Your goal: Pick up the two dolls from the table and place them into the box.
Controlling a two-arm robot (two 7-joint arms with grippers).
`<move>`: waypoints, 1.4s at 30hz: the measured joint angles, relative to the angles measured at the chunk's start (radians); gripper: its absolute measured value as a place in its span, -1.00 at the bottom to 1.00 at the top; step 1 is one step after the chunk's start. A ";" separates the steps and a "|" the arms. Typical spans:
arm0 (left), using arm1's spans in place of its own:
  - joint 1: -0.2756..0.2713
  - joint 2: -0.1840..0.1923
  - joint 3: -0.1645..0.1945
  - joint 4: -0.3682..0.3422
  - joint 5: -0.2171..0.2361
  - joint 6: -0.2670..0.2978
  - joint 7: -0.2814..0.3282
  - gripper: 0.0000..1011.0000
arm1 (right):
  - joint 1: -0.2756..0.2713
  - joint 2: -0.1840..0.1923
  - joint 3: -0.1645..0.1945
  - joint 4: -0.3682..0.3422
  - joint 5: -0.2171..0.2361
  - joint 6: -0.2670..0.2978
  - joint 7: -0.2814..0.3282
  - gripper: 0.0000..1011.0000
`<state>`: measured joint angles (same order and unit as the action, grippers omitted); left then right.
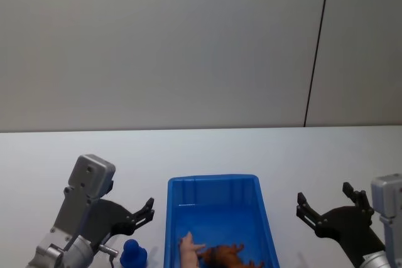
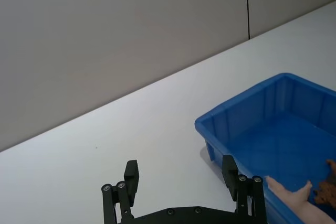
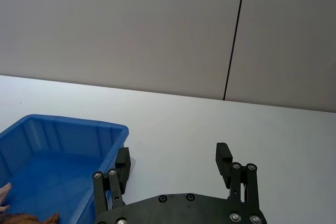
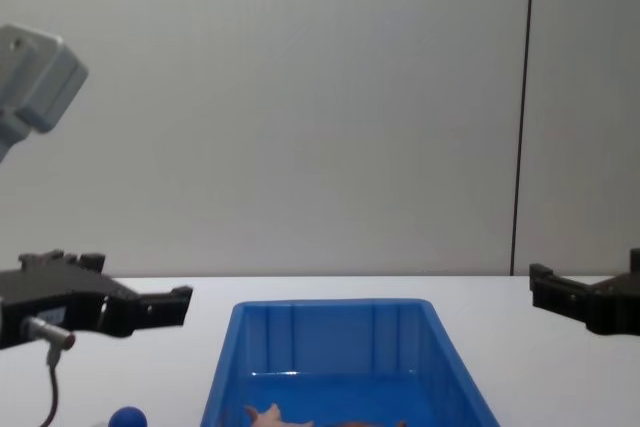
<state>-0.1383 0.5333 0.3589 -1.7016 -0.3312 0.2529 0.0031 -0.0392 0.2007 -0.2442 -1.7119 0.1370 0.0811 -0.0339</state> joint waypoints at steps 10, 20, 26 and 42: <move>0.012 0.020 -0.016 0.026 -0.041 0.035 -0.048 0.98 | -0.001 0.000 0.000 -0.001 0.000 0.000 -0.001 0.98; 0.023 0.031 -0.025 0.050 -0.075 0.047 -0.094 0.98 | -0.001 0.000 0.000 -0.001 0.000 0.000 -0.001 0.98; 0.029 0.033 -0.026 0.065 -0.088 0.053 -0.115 0.98 | -0.001 0.000 0.000 -0.001 0.000 0.000 -0.001 0.98; 0.031 0.028 -0.025 0.101 -0.096 0.063 -0.157 0.79 | -0.001 0.000 0.000 0.000 0.000 0.000 -0.001 0.98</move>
<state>-0.1068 0.5617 0.3336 -1.6011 -0.4276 0.3160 -0.1537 -0.0401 0.2011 -0.2443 -1.7123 0.1368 0.0812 -0.0350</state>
